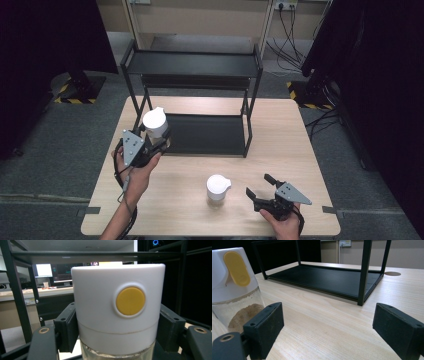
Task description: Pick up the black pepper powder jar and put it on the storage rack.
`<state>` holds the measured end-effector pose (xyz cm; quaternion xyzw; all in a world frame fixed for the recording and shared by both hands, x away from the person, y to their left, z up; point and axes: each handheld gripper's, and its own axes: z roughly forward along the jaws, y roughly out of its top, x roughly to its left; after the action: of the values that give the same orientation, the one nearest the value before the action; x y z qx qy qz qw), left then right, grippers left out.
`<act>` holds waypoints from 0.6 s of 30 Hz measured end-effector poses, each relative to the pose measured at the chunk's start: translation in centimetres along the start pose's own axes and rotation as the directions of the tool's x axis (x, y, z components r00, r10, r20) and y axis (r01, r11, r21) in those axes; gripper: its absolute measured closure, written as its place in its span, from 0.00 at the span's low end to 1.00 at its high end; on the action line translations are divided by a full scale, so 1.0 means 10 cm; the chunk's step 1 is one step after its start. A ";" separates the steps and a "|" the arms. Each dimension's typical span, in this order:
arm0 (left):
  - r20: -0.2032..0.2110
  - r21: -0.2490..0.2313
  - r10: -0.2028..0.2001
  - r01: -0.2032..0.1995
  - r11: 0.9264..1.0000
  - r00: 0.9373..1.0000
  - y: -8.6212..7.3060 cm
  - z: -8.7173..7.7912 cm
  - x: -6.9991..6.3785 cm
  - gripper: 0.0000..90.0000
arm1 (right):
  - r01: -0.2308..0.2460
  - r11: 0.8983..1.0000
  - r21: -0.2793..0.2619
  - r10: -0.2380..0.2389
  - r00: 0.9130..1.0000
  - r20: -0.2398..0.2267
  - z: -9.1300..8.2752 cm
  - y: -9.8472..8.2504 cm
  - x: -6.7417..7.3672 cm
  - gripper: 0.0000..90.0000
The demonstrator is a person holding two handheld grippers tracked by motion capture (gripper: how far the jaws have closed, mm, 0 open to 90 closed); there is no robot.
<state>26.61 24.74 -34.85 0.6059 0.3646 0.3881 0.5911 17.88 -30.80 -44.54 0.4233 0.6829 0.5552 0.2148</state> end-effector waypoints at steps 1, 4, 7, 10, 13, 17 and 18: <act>-0.001 -0.001 0.002 -0.002 1.000 1.000 0.01 0.01 0.00 0.34 | 0.000 1.000 0.001 0.000 1.000 0.000 0.00 0.00 0.00 0.11; -0.004 -0.009 0.004 -0.004 1.000 1.000 0.05 0.03 0.01 0.34 | 0.000 1.000 0.001 0.000 1.000 0.000 0.00 0.00 0.00 0.11; -0.008 -0.016 0.008 -0.008 1.000 1.000 0.11 0.05 0.02 0.34 | 0.000 1.000 0.001 0.000 1.000 0.000 0.00 0.00 0.00 0.11; -0.011 -0.022 0.010 -0.011 1.000 1.000 0.16 0.07 0.03 0.34 | -0.001 1.000 0.001 0.001 1.000 0.000 0.00 0.00 0.00 0.11; -0.016 -0.030 0.008 -0.008 1.000 1.000 0.20 0.09 0.05 0.34 | -0.003 1.000 0.001 0.003 1.000 0.000 0.00 0.00 -0.01 0.11; -0.019 -0.038 0.008 -0.009 0.999 1.000 0.25 0.11 0.06 0.34 | -0.004 1.000 -0.001 0.004 1.000 -0.001 0.00 0.00 -0.01 0.11; -0.021 -0.040 0.008 -0.009 0.999 1.000 0.26 0.11 0.07 0.34 | -0.004 1.000 -0.001 0.004 1.000 -0.001 0.00 0.00 -0.01 0.11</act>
<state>27.88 24.76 -32.19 0.5913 0.3603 0.4040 0.5977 17.91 -30.85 -44.55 0.4243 0.6821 0.5560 0.2135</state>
